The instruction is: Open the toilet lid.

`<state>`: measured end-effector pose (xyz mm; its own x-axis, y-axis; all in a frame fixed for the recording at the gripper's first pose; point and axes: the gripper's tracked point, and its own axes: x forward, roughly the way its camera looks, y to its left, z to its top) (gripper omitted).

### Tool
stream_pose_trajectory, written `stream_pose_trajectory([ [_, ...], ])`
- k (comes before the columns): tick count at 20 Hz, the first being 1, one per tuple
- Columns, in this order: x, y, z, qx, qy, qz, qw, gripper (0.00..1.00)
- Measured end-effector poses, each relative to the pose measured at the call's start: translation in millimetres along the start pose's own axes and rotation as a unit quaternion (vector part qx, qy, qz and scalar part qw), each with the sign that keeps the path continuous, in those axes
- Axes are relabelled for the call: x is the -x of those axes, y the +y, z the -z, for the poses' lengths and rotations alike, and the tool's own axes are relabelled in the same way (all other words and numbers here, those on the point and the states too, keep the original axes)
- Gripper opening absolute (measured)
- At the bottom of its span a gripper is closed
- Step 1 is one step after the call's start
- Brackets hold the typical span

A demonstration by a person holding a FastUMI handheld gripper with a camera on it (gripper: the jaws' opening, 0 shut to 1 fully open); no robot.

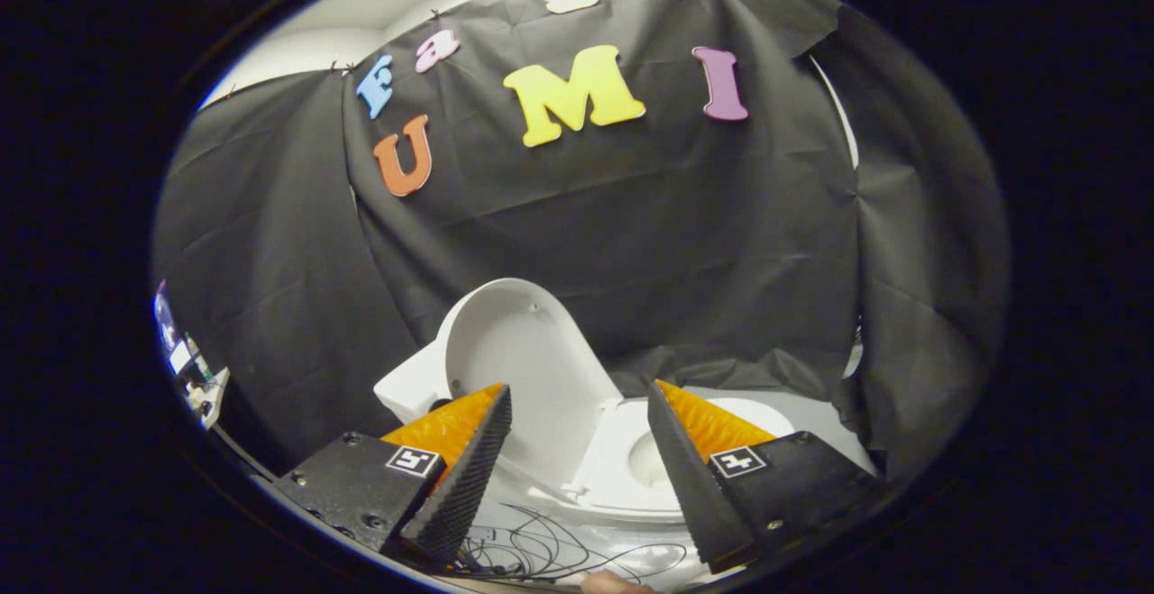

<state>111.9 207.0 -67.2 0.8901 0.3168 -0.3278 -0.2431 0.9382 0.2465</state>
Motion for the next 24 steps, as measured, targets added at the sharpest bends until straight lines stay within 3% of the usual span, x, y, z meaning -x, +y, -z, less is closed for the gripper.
stream_pose_trajectory([
  [8, 35.6, -46.2, -22.8, -0.008, -0.041, 0.036, 0.998, 0.95],
  [24, 59.3, -66.9, -38.1, -0.013, -0.077, 0.056, 0.995, 0.95],
])
